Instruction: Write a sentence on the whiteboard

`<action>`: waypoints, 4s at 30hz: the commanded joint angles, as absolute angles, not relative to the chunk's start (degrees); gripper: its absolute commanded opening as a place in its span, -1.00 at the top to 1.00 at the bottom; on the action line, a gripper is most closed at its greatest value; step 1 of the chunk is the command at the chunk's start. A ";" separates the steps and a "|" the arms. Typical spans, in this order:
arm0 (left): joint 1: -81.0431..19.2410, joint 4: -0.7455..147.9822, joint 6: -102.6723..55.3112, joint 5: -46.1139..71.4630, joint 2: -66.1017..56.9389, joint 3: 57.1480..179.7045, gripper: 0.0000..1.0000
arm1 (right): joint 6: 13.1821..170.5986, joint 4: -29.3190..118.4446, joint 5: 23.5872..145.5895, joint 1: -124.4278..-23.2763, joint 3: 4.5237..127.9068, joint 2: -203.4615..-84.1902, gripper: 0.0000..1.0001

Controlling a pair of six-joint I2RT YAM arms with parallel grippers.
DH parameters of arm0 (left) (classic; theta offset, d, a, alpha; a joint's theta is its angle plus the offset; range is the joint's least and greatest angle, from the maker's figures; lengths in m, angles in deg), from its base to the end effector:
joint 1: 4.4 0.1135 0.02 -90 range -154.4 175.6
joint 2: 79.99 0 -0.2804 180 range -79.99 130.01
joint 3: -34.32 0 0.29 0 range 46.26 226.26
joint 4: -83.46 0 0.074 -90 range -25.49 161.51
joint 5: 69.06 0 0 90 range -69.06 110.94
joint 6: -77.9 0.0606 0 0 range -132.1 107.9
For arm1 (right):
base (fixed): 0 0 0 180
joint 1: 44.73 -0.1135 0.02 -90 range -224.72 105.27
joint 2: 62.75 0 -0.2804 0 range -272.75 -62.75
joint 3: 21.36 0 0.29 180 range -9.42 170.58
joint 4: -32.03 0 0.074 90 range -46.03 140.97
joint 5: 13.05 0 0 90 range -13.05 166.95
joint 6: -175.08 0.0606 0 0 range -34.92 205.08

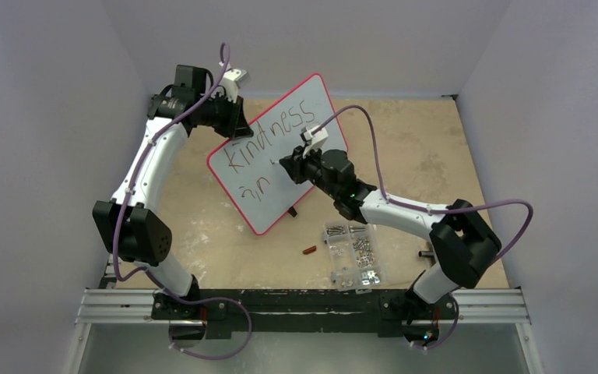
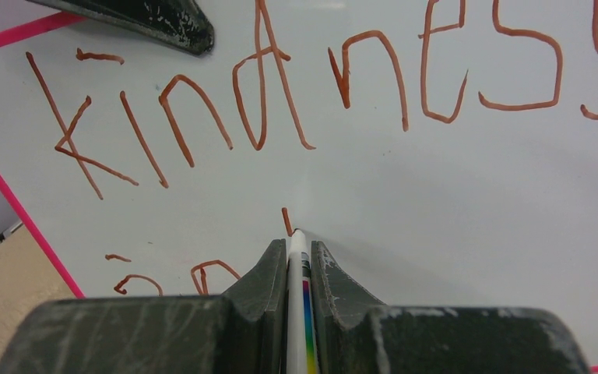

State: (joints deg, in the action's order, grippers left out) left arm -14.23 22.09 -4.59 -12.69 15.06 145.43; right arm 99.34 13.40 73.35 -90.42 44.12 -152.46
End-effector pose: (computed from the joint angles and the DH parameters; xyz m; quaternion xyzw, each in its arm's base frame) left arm 0.3991 -0.1032 0.3846 0.2422 0.8587 -0.2749 0.3584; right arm 0.2939 0.2956 0.2618 -0.1802 0.7185 0.3153 0.5932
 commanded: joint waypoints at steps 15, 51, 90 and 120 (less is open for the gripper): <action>-14.86 18.70 -1.70 -7.89 15.46 146.39 1.00 | 99.54 14.70 71.87 -89.27 48.15 -153.76 1.00; -14.85 18.61 -1.64 -7.85 14.86 146.53 1.00 | 104.31 13.19 79.02 -90.18 47.70 -153.28 1.00; -14.86 18.59 -1.64 -7.96 14.76 146.42 1.00 | 105.27 10.40 81.07 -83.71 46.90 -152.53 1.00; -14.86 18.75 -1.77 -8.07 14.67 146.48 1.00 | 104.69 13.73 78.39 -83.73 44.21 -150.98 1.00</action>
